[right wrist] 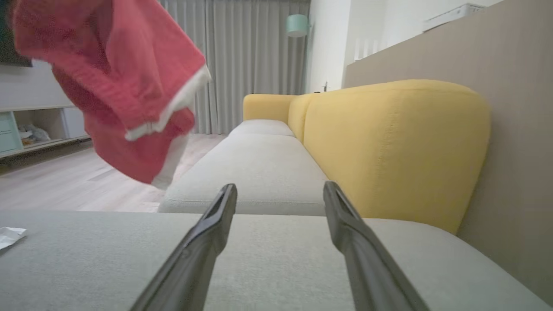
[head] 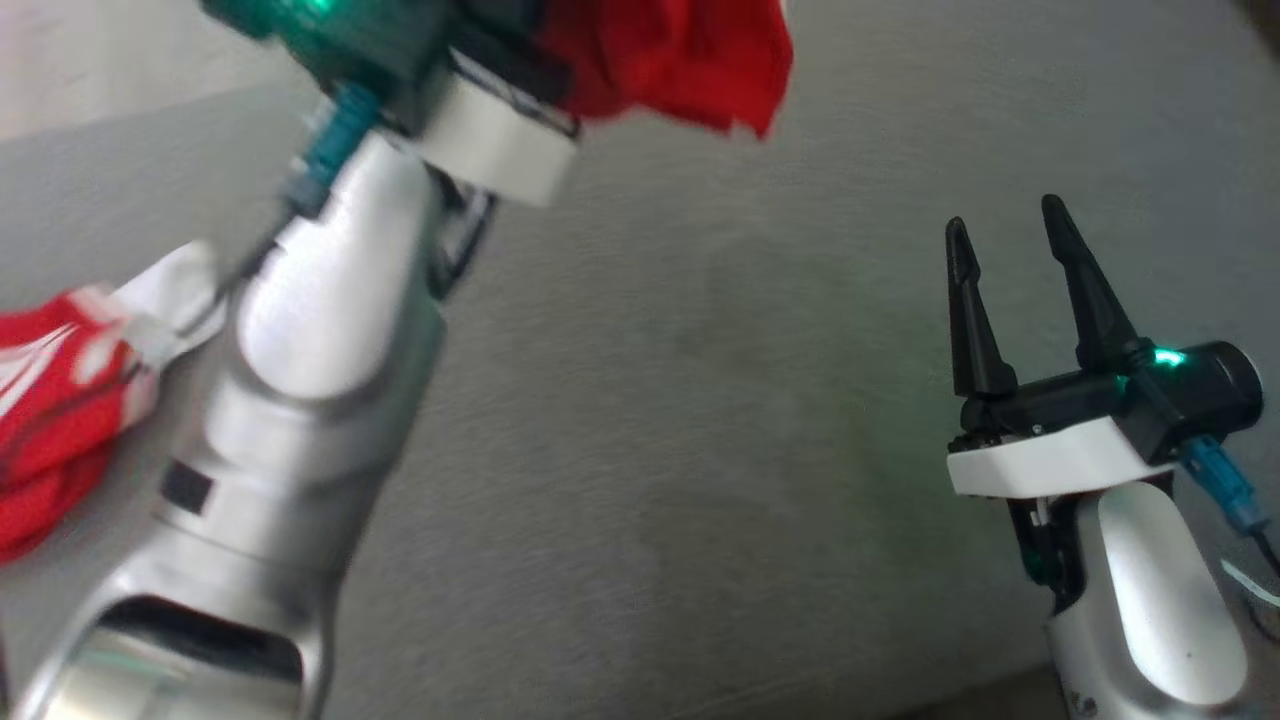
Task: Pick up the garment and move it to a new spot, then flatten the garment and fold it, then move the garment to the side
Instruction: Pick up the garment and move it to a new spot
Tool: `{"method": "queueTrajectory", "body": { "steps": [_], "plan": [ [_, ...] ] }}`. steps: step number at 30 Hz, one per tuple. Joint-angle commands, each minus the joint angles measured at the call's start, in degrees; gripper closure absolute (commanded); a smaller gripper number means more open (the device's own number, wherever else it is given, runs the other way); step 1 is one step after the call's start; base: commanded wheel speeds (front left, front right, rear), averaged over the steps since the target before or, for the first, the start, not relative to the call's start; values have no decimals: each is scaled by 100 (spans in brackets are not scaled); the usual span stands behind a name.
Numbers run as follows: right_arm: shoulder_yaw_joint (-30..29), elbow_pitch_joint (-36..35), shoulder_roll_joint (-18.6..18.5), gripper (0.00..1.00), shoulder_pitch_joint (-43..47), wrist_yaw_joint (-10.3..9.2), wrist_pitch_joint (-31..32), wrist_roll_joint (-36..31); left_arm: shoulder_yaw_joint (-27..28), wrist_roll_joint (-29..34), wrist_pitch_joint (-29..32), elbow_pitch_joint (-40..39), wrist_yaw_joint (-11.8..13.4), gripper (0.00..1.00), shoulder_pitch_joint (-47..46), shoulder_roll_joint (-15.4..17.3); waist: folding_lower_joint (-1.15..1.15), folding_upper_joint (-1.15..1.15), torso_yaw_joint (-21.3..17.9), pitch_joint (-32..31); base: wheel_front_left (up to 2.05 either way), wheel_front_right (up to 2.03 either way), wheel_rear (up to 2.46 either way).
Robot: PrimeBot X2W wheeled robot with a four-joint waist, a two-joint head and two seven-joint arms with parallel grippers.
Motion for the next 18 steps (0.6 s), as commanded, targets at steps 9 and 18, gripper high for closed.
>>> {"method": "queueTrajectory", "body": {
  "steps": [9,18],
  "plan": [
    [249,-282,55,0,7,-4,5,206,-365,-262,-248,1064,57,100,898,-26,1,0,-1087,519,0,0,0],
    [88,-46,55,0,280,-4,5,65,376,-353,-285,691,934,0,2498,-49,1,0,-305,273,0,0,0]
  ]
}}
